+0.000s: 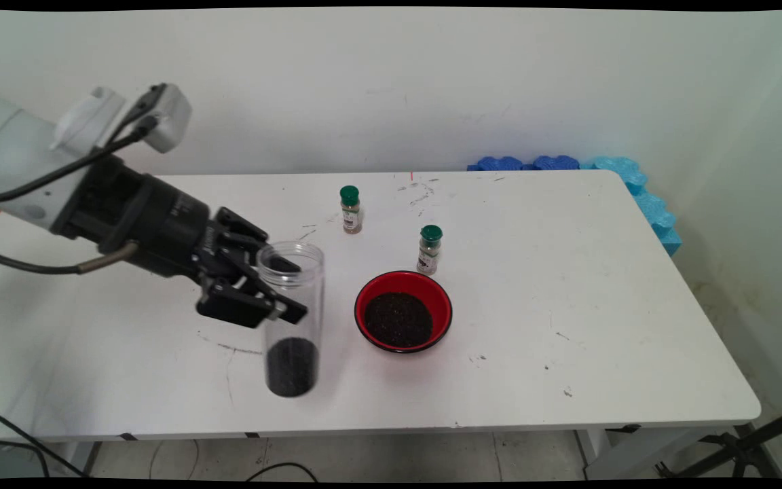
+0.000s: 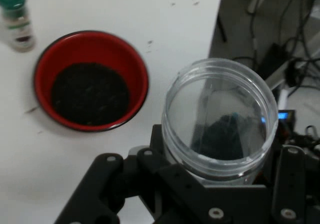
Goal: Pour the black seasoning powder in the red bowl
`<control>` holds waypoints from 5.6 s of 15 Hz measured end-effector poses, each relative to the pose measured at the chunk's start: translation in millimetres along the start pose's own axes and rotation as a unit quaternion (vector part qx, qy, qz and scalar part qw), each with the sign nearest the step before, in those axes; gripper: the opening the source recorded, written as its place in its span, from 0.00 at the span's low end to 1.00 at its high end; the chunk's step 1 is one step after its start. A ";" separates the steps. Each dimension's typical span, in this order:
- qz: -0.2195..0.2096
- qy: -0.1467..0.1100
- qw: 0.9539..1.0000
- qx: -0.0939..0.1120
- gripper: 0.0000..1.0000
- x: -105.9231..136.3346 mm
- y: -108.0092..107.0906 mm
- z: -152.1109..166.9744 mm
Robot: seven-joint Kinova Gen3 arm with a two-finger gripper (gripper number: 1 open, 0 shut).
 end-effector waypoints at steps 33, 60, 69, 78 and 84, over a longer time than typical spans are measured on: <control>-0.452 -0.052 0.889 -0.049 0.00 29.8 -48.7 104.6; -0.778 -0.044 0.618 -0.106 0.00 36.0 -70.9 124.9; -0.833 -0.031 0.534 -0.140 0.00 39.7 -79.2 132.0; -0.866 -0.017 0.472 -0.164 0.00 34.2 -83.9 142.6; -0.878 -0.009 0.446 -0.173 0.00 29.0 -86.2 149.1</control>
